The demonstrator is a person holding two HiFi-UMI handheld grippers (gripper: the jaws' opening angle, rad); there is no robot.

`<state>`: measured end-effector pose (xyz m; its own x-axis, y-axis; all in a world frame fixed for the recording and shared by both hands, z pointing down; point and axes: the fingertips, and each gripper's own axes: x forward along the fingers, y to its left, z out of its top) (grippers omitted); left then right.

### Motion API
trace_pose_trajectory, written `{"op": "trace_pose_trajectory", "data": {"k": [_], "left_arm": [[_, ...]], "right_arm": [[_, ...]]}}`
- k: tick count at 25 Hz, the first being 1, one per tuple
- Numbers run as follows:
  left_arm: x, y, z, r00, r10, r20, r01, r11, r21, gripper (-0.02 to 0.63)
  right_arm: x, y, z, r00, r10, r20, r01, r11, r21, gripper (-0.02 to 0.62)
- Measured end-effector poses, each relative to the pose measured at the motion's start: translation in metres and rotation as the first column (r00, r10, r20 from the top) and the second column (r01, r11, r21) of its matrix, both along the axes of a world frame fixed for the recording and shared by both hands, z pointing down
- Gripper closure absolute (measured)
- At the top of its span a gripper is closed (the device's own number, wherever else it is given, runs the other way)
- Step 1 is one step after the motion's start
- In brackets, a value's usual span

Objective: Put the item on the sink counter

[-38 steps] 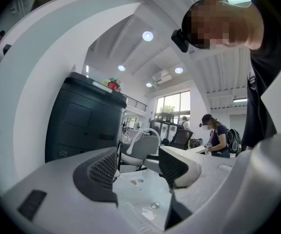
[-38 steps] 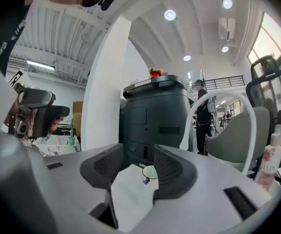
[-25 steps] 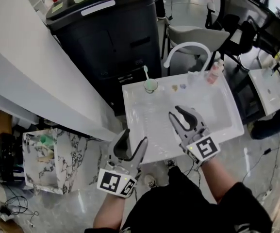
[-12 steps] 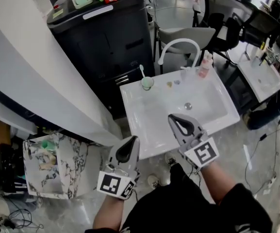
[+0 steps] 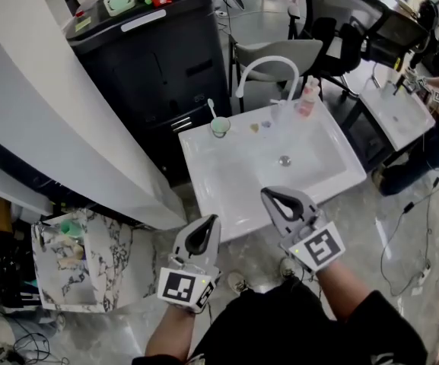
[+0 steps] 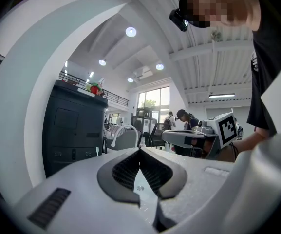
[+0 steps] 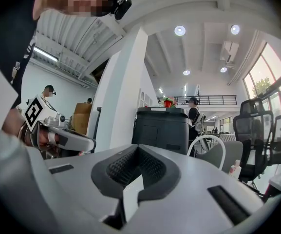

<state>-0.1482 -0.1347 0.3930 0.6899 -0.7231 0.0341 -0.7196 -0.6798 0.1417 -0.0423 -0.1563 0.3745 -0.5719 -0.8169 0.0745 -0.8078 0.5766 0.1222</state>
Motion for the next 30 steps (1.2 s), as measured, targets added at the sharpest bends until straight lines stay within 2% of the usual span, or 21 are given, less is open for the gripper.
{"op": "trace_pose_trajectory", "data": {"k": [8,14,19,25,30], "left_arm": [[0.039,0.015,0.008,1.0,-0.02,-0.002,0.02,0.999,-0.032,0.603],[0.092,0.038,0.004,0.997,-0.074,0.015,0.074,0.997,-0.034,0.603],[0.133,0.071,-0.001,0.992,-0.122,0.018,0.122,0.992,-0.035,0.603],[0.167,0.117,-0.004,0.977,-0.21,0.034,0.211,0.977,-0.031,0.602],[0.192,0.152,-0.009,0.964,-0.266,0.018,0.267,0.963,-0.03,0.602]], "right_arm": [[0.039,0.02,0.009,0.999,-0.021,0.036,0.022,0.999,-0.04,0.598],[0.085,0.045,0.014,0.994,-0.062,0.092,0.07,0.994,-0.086,0.598],[0.12,0.072,0.01,0.987,-0.112,0.113,0.123,0.988,-0.096,0.598],[0.153,0.108,0.004,0.972,-0.202,0.121,0.208,0.977,-0.039,0.598],[0.173,0.138,0.01,0.96,-0.245,0.138,0.258,0.962,-0.086,0.598]]}}
